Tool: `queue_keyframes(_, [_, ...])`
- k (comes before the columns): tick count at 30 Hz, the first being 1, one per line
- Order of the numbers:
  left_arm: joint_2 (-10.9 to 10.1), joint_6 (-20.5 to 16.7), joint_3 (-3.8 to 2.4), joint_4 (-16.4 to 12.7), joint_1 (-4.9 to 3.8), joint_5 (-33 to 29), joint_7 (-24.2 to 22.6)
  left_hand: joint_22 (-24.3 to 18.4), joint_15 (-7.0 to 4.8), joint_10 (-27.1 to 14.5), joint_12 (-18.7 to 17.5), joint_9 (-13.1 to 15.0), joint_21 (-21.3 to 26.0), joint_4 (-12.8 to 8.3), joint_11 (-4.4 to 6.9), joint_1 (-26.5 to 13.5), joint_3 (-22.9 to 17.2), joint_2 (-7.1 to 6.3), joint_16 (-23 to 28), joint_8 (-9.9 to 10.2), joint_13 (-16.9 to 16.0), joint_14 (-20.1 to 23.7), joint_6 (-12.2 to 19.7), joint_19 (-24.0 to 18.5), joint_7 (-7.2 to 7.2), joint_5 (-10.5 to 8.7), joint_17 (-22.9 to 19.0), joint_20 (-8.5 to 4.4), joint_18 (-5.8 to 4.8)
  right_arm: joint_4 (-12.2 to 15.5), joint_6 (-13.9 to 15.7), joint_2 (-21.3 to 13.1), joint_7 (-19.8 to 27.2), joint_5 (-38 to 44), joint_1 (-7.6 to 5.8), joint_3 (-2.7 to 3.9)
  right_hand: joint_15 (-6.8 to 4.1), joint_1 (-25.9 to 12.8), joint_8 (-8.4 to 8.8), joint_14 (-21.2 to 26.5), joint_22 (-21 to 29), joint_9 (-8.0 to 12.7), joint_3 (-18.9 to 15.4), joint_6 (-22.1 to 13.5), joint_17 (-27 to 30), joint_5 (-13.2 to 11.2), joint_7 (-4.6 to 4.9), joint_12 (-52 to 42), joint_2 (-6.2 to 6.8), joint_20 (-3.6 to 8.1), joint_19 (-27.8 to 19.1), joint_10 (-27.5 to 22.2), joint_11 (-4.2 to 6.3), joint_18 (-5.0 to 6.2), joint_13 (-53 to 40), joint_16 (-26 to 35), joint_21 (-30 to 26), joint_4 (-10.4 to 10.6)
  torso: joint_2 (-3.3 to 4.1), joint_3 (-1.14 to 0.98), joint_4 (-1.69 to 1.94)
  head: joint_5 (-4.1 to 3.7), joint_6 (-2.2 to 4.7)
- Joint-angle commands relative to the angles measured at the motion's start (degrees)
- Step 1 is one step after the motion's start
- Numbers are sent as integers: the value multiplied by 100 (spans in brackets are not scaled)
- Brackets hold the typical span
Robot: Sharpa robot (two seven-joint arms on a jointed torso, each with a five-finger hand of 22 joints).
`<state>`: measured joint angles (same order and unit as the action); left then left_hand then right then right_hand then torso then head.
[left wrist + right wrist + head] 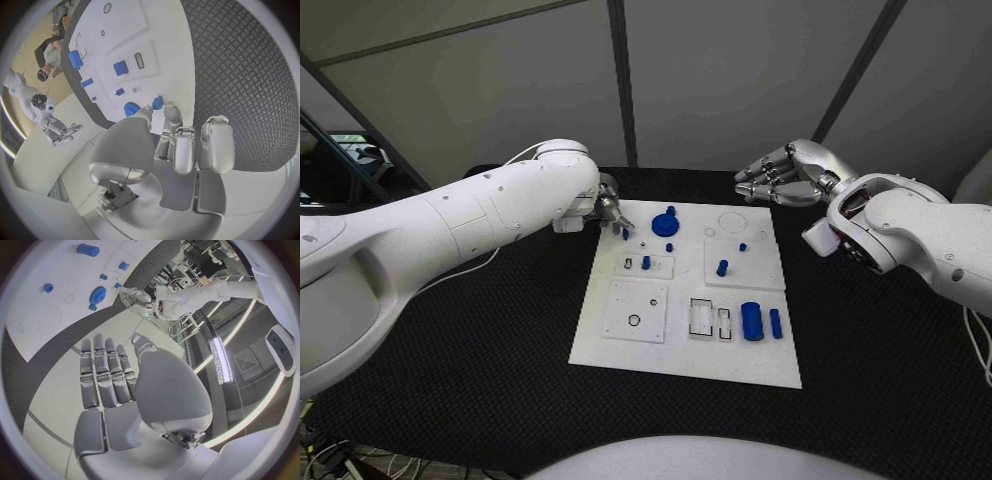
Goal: Assemble the parts on the task board
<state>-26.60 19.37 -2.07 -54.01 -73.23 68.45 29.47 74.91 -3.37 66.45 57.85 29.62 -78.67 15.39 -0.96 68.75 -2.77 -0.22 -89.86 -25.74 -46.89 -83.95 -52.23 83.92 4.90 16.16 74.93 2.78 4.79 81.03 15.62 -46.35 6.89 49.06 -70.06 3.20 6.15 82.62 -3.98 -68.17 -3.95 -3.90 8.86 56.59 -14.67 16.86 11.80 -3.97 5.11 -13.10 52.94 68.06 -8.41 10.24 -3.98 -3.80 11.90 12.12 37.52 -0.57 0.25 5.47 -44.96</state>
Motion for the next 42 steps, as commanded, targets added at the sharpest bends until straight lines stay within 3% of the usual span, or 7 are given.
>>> queue_keyframes(1, [19, -31, 4, 7, -6, 13, -100, 235, 38, -26, 12, -8, 1, -43, 32, 55, 9, 6, -14, 27, 9, -605, -45, 97, -2, 24, 1507, 38, -172, 5, -35, 7, 28, 16, -10, 4, -18, -22, 6, 38, 10, 0, -19, -29, 8, 23, 27, -3, -21, -36, 25, -38, 17, 35, 8, 17, -25, -7, 1, 1, -4, -6, -4])
queue_keyframes(13, [28, -1, 14, 13, -3, 2, -124, 245, 37, -23, 14, -21, -4, -58, 35, 122, 6, 39, -14, 31, 11, -605, -57, 100, -5, 25, 1507, 37, -174, 6, -38, 9, 27, 19, -10, 4, -18, -22, 6, 38, 10, 0, -19, -29, 8, 23, 27, -3, -21, -36, 25, -38, 17, 35, 8, 17, -25, -7, 2, 2, 3, -11, -22])
queue_keyframes(23, [33, -7, 16, 39, -2, -193, -138, 261, 5, -45, -33, -84, 0, -323, 71, 702, -332, 336, -14, 67, 65, -605, -59, 100, -39, 54, 1507, 12, -173, 6, -44, 13, 29, 20, -10, 4, -18, -22, 6, 38, 10, 0, -19, -29, 8, 23, 27, -3, -21, -36, 25, -38, 17, 35, 8, 17, -25, -7, 2, 4, -3, -6, -35])
queue_keyframes(27, [32, -43, 16, 40, -2, -211, -166, 270, -2, -63, -74, -100, 1, -513, 79, 973, -604, 386, -14, 75, 100, -605, -34, 100, -43, 66, 1507, 2, -174, 7, -47, 12, 27, 21, -10, 4, -19, -14, 5, 39, 11, 0, -11, -31, 12, 32, 27, -4, -30, -37, 29, -40, 18, 35, 8, 16, -34, -14, -2, 2, 0, -10, -42])
queue_keyframes(31, [12, -63, 16, 19, -1, -280, -187, 280, 8, -45, -112, -87, 6, -689, 69, 1124, -1049, 351, -14, 37, 134, -605, -31, 98, -25, 72, 1507, 5, -175, 6, -59, 12, 22, 22, -10, 4, -19, -14, 5, 39, 11, 0, -11, -31, 12, 32, 27, -4, -30, -37, 29, -40, 18, 35, 8, 16, -34, -14, -2, 1, 1, -13, -41])
queue_keyframes(37, [-98, -115, 17, -97, 4, -593, -157, 287, 18, -14, -131, -10, 15, -754, 70, 1017, -1531, 255, -14, -82, 169, -605, -21, 95, -21, 67, 1507, 11, -174, 3, -71, 12, 19, 24, -10, 4, -19, -14, 5, 39, 11, 0, -11, -31, 12, 32, 27, -4, -30, -37, 29, -40, 18, 35, 8, 16, -34, -14, -5, 1, 2, -15, -41])
queue_keyframes(42, [-360, -328, 17, -428, 7, -1022, -89, 308, 8, 40, -85, 101, 13, -814, 69, 802, -1985, 90, -14, -245, 145, -605, 39, 100, -32, 56, 1507, 9, -175, -15, -74, 4, 21, 24, -10, 4, -19, -14, 5, 39, 11, 0, -11, -31, 12, 32, 27, -4, -30, -37, 29, -40, 18, 35, 8, 16, -34, -14, -12, 1, 15, -23, -51])
